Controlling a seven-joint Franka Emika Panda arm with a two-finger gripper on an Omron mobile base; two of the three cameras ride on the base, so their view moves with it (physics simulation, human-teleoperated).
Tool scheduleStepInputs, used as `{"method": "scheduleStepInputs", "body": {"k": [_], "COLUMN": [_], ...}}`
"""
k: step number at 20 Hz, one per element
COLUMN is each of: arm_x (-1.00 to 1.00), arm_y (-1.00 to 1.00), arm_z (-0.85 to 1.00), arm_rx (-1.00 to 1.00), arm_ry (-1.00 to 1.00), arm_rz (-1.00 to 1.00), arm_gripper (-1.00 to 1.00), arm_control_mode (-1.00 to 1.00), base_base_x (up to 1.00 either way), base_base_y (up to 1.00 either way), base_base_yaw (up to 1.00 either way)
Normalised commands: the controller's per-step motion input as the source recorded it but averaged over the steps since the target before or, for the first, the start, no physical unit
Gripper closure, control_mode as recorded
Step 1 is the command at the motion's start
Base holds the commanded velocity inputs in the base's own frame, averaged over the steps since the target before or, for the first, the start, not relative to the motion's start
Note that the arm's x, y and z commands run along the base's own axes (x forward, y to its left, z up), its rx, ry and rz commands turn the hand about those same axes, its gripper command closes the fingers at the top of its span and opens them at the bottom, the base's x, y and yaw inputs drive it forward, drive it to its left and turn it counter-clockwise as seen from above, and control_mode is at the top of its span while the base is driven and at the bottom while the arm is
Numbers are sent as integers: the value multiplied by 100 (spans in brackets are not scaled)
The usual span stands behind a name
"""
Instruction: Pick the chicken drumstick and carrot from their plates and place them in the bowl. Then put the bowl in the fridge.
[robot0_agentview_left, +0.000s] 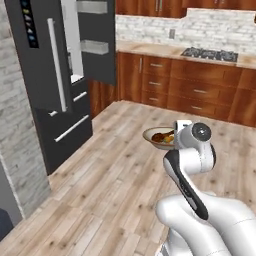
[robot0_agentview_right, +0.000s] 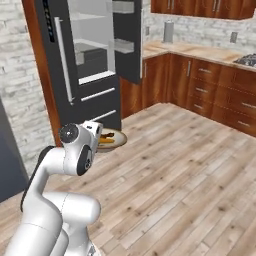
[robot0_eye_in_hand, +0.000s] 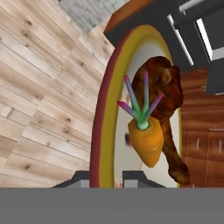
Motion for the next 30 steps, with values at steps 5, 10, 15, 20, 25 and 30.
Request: {"method": "scheduleStepInputs", "body": {"k": [5,10,15,20,25,30], "arm_x": [0,0,0,0,0,0], "arm_y": [0,0,0,0,0,0], "arm_z": [0,0,0,0,0,0], "arm_rx": [0,0,0,0,0,0], "arm_ry": [0,0,0,0,0,0], "arm_rz": [0,0,0,0,0,0], "arm_gripper": [100,100,100,100,100,100], "arm_control_mode": [100,100,100,100,100,100], "base_base_x": [94,94,94,92,85,75], "base_base_y": [5,-1,-6,-8,-6,-9], "base_base_yaw": [0,5,6,19,34,44]}}
